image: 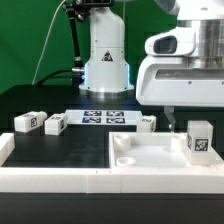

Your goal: Assemble one leg

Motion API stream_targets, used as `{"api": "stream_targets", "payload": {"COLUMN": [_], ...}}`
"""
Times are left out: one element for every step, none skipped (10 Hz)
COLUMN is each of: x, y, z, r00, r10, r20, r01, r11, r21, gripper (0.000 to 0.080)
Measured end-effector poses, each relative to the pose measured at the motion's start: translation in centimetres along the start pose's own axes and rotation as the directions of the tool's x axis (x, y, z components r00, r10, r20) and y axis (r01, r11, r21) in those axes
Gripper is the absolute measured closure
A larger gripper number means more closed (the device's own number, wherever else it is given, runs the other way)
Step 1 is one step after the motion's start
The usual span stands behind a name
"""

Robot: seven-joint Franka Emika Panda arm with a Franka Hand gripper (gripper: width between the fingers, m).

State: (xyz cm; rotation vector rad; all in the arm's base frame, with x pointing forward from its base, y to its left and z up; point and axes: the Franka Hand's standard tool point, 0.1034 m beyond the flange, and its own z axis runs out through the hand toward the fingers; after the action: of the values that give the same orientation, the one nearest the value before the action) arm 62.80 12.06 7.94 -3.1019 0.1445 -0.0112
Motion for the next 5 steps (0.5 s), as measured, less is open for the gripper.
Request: {"api": "stream_targets", "payload": {"x": [0.02, 0.01, 0.02, 0.02, 0.02], "y": [0.10, 0.09, 0.11, 0.12, 0.12], "z": [0.02, 0.03, 0.03, 0.03, 0.04], "r00": [0.999, 1.000, 1.000, 1.000, 1.000], "r10": [-0.043, -0.024, -0.023, -0.023, -0.023], "r20": [0.000, 0.001, 0.001, 0.001, 0.001], "r01": [0.043, 0.024, 0.023, 0.023, 0.023], "r11": [0.999, 1.000, 1.000, 1.000, 1.000], "r21": [0.001, 0.001, 0.001, 0.001, 0.001], "gripper": [0.0151, 0.0163, 0.0163, 0.0334, 0.0511]}}
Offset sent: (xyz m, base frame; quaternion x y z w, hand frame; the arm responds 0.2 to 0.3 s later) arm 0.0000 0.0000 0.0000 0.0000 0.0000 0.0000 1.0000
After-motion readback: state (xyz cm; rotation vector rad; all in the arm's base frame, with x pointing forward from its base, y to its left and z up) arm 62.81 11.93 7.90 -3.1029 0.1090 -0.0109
